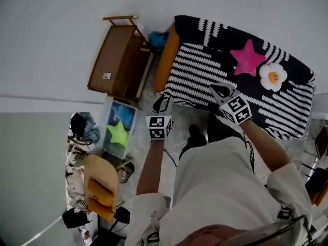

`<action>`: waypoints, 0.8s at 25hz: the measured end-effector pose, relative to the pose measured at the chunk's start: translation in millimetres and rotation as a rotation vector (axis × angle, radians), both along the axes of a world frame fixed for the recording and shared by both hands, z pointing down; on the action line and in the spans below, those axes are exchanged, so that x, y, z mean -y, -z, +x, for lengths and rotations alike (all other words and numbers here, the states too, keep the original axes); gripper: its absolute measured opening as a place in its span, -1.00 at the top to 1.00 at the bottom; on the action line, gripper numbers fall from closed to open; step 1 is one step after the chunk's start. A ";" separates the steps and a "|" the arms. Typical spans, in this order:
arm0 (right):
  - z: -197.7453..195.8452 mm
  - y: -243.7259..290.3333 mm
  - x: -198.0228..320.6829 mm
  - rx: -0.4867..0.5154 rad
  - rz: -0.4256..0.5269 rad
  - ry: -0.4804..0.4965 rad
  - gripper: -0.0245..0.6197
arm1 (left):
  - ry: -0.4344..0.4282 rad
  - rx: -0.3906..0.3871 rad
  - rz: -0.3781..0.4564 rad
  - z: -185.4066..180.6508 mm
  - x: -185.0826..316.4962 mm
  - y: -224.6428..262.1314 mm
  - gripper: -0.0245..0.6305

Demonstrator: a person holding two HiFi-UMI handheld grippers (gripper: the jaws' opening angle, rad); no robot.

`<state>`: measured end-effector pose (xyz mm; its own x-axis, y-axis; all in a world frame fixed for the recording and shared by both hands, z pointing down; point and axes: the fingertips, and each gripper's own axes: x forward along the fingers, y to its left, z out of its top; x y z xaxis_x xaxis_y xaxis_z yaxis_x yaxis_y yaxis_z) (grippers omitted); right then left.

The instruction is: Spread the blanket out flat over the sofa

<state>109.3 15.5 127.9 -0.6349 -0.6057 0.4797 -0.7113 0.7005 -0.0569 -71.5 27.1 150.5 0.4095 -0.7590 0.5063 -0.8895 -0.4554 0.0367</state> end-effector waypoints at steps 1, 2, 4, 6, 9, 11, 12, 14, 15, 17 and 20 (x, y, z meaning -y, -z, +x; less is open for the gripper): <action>5.9 8.0 -4.3 0.002 0.012 -0.010 0.92 | -0.004 -0.014 0.010 5.3 -3.1 9.1 0.54; 12.3 15.5 -9.6 0.005 0.022 -0.018 0.92 | -0.006 -0.027 0.018 10.4 -6.9 17.0 0.54; 27.1 28.9 -22.1 0.014 0.037 -0.035 0.91 | -0.006 -0.049 0.028 21.0 -15.7 30.4 0.55; 43.2 39.4 -34.0 0.025 0.047 -0.052 0.92 | -0.007 -0.066 0.038 31.6 -23.7 42.8 0.58; 67.1 51.5 -45.4 0.038 0.054 -0.072 0.92 | -0.020 -0.081 0.049 47.7 -32.4 59.7 0.63; 85.8 58.8 -50.9 0.046 0.057 -0.078 0.91 | -0.030 -0.084 0.064 61.2 -36.2 71.0 0.69; 95.6 63.0 -53.0 0.052 0.059 -0.080 0.92 | -0.034 -0.082 0.074 68.5 -37.0 76.5 0.71; 114.3 72.0 -57.3 0.064 0.061 -0.083 0.91 | -0.040 -0.078 0.089 83.4 -38.8 86.8 0.75; 123.2 76.8 -59.4 0.067 0.061 -0.085 0.91 | -0.043 -0.079 0.092 91.0 -40.3 91.9 0.78; 139.6 88.2 -61.6 0.070 0.068 -0.087 0.91 | -0.051 -0.097 0.097 106.5 -44.0 103.3 0.82; 162.3 108.7 -60.2 0.078 0.098 -0.086 0.91 | -0.068 -0.144 0.110 131.8 -50.5 121.2 0.86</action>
<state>271.6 75.7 19.2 -0.6118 -0.7010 0.3665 -0.7649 0.6423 -0.0483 60.3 77.6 29.4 0.5242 -0.7743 0.3544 -0.8455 -0.5229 0.1082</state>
